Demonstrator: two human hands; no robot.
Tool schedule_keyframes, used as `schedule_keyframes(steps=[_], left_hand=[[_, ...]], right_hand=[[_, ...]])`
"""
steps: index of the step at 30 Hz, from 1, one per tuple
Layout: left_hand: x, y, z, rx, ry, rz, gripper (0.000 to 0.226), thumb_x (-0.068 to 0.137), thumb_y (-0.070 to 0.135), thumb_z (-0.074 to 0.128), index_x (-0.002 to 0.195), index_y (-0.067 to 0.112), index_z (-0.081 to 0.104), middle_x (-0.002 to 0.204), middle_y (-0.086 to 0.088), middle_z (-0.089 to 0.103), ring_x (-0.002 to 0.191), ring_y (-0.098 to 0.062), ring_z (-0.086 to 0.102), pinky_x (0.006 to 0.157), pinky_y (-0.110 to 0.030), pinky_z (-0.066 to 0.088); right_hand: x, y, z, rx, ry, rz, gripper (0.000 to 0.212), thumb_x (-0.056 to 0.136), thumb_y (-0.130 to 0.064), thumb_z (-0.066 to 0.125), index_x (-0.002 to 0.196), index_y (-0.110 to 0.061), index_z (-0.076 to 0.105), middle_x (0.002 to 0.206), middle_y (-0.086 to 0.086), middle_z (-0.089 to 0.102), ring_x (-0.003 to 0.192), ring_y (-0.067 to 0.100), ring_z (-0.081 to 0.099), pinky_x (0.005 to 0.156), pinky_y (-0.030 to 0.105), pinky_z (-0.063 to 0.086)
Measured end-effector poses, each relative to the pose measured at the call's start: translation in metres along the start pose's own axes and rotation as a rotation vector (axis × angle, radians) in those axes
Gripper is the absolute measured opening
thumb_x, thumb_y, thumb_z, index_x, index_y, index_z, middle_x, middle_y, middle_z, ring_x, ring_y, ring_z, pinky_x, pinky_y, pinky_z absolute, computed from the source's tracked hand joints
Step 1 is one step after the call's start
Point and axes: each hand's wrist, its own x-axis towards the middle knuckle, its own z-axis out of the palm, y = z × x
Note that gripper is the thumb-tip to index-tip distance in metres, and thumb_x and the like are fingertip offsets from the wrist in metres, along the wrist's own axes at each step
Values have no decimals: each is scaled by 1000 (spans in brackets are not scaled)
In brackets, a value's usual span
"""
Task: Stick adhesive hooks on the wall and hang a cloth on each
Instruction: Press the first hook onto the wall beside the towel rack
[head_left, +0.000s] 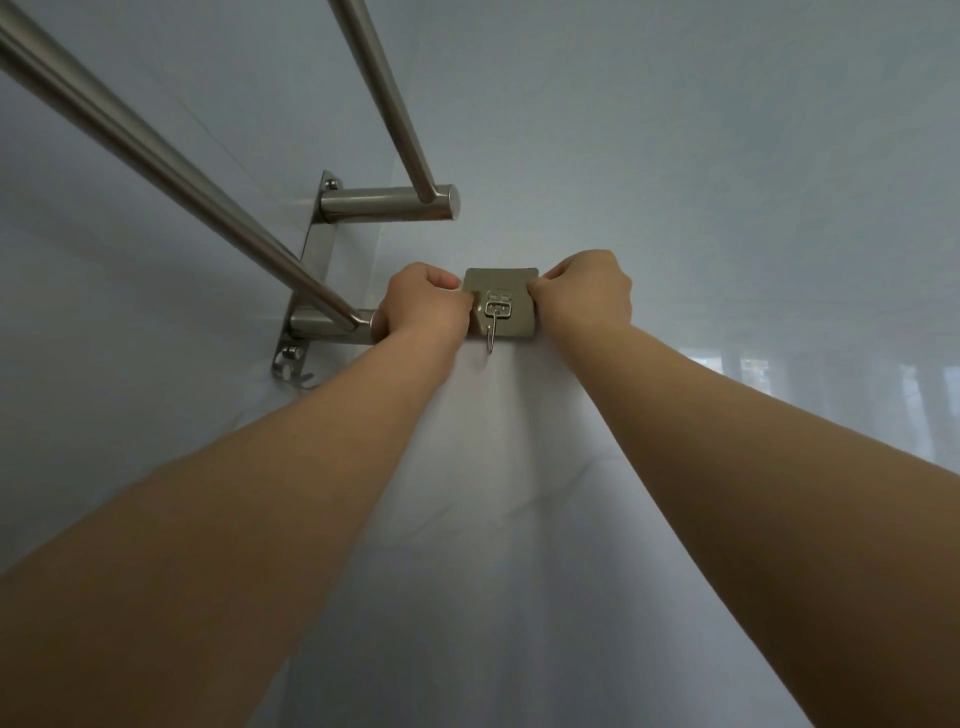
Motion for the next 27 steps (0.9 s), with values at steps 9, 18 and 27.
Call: schedule_keyframes(steps=[9,18,27], left_hand=[[2,-4,0,32,-3,8,23,77,9,63,65,25,52,103,-11,64,104,-28,58,69,-21,48],[3,-3,0,67,-14,12,24,77,8,64,64,24,52,89,-3,63,106,-29,57,82,-29,54],[-1,2,-4,202,-46,80,26,77,10,65,61,25,51,94,1,64,106,-29,58,91,-36,50]], right_hand=[[-4,0,1,-32,3,-28,20,87,-13,54,104,-7,63,106,8,65,81,23,52,68,27,39],[-8,0,-2,-29,-2,-53,18,88,-12,54,105,-9,60,111,9,61,95,26,57,73,29,41],[-10,-2,0,-83,-7,-73,22,87,-7,50,107,-7,59,109,10,61,83,25,51,70,29,41]])
